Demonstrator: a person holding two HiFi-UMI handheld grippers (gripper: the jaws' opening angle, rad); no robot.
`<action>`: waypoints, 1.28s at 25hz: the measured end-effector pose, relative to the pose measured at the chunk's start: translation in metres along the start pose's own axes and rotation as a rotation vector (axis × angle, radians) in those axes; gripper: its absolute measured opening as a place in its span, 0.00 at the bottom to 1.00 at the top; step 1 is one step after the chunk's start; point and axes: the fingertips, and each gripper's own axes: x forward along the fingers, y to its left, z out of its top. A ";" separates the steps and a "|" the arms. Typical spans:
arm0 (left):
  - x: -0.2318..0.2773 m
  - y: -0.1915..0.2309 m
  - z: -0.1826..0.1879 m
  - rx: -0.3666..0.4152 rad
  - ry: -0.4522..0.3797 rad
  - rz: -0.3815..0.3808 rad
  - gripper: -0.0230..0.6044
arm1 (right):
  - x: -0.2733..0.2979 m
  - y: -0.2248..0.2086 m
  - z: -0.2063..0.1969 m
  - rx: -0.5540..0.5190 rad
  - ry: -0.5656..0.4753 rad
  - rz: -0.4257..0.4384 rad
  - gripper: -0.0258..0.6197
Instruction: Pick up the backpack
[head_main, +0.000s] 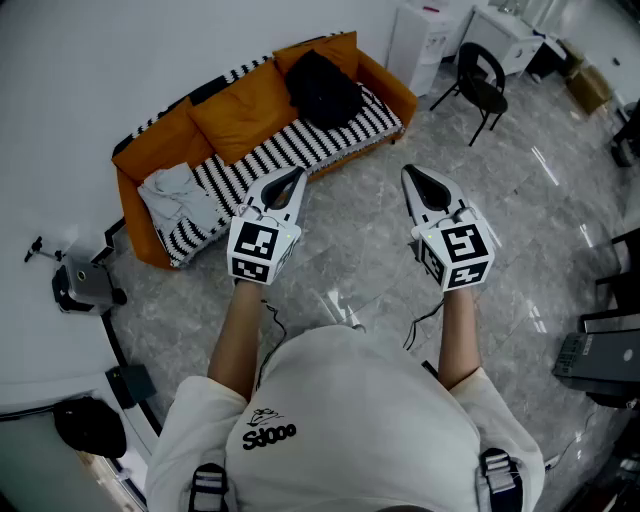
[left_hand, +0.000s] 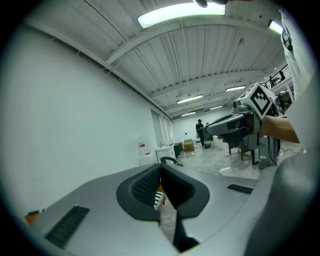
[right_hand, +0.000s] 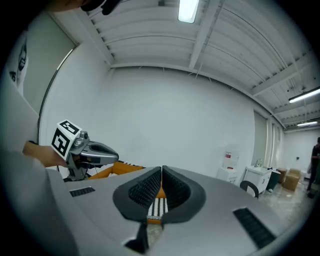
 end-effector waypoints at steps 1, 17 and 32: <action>0.000 0.000 0.000 0.000 0.000 0.000 0.07 | 0.000 -0.001 0.000 0.000 -0.002 -0.003 0.10; 0.002 -0.037 0.006 -0.004 0.010 0.010 0.07 | -0.031 -0.025 -0.008 0.044 -0.026 -0.006 0.10; 0.019 -0.115 -0.011 -0.035 0.072 0.052 0.07 | -0.076 -0.066 -0.059 0.086 0.004 0.061 0.10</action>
